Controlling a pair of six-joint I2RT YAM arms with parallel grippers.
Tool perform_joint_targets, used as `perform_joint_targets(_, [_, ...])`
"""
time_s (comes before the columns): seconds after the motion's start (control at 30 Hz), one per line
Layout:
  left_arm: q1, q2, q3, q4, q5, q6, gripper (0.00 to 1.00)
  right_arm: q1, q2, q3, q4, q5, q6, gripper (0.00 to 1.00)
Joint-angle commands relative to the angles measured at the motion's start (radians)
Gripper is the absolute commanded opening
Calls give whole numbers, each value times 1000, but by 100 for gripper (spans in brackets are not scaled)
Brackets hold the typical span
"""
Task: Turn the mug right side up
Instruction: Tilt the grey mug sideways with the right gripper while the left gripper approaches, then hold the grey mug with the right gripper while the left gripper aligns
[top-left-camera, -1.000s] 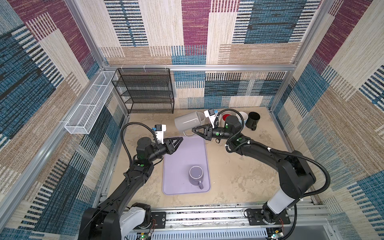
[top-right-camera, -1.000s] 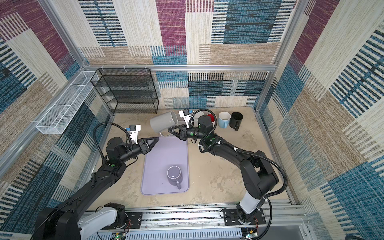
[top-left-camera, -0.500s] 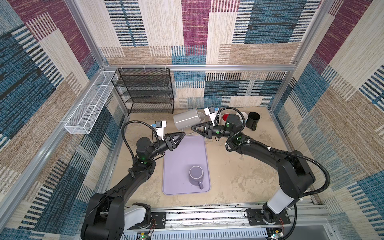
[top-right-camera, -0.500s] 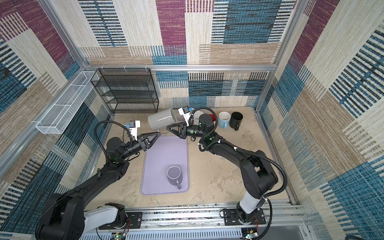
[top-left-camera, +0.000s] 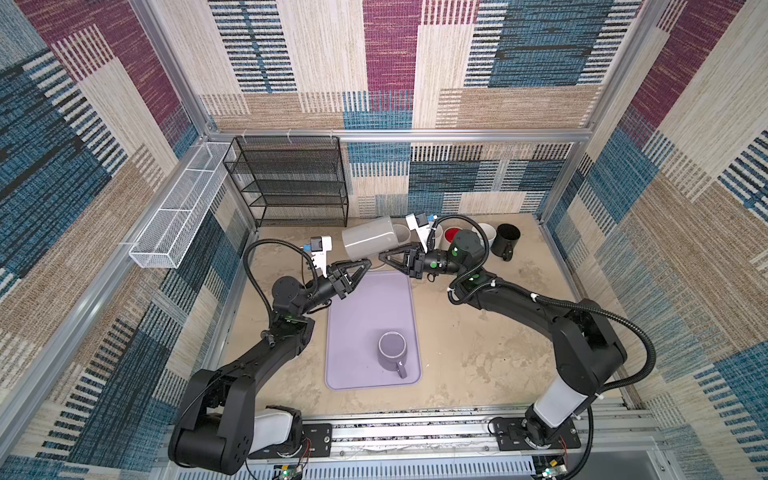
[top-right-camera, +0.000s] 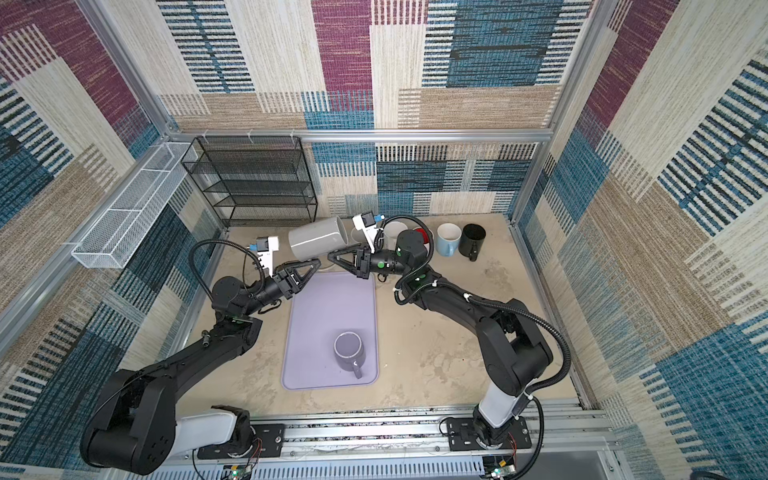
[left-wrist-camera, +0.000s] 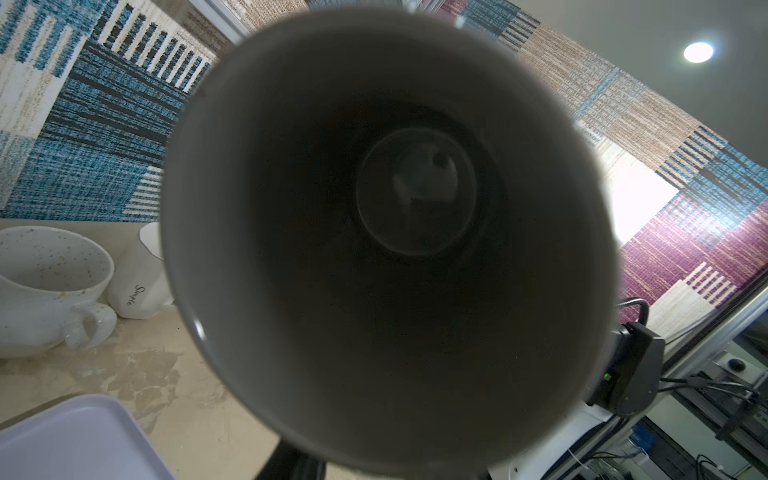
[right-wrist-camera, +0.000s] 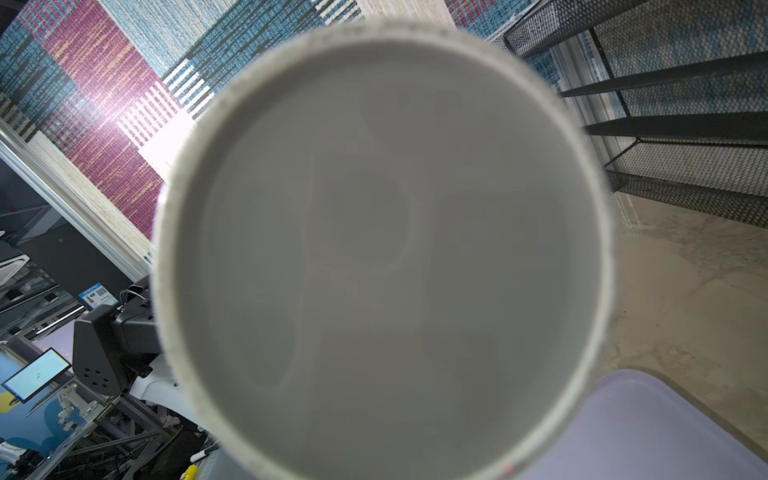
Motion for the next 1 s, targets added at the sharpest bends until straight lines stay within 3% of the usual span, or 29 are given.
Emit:
perform_joint_targets(0.0, [0,12,1,155,-7,-55,29,7,2,3,126,-10,30,0])
perform_joint_targets(0.33, [0,28,-8,272,-32,-110,25,34,14,-30,212,7,56,0])
perform_joint_targets(0.97, [1,-8,-9,272,-32,-126,20,47,32,-66,291,-13,68,0])
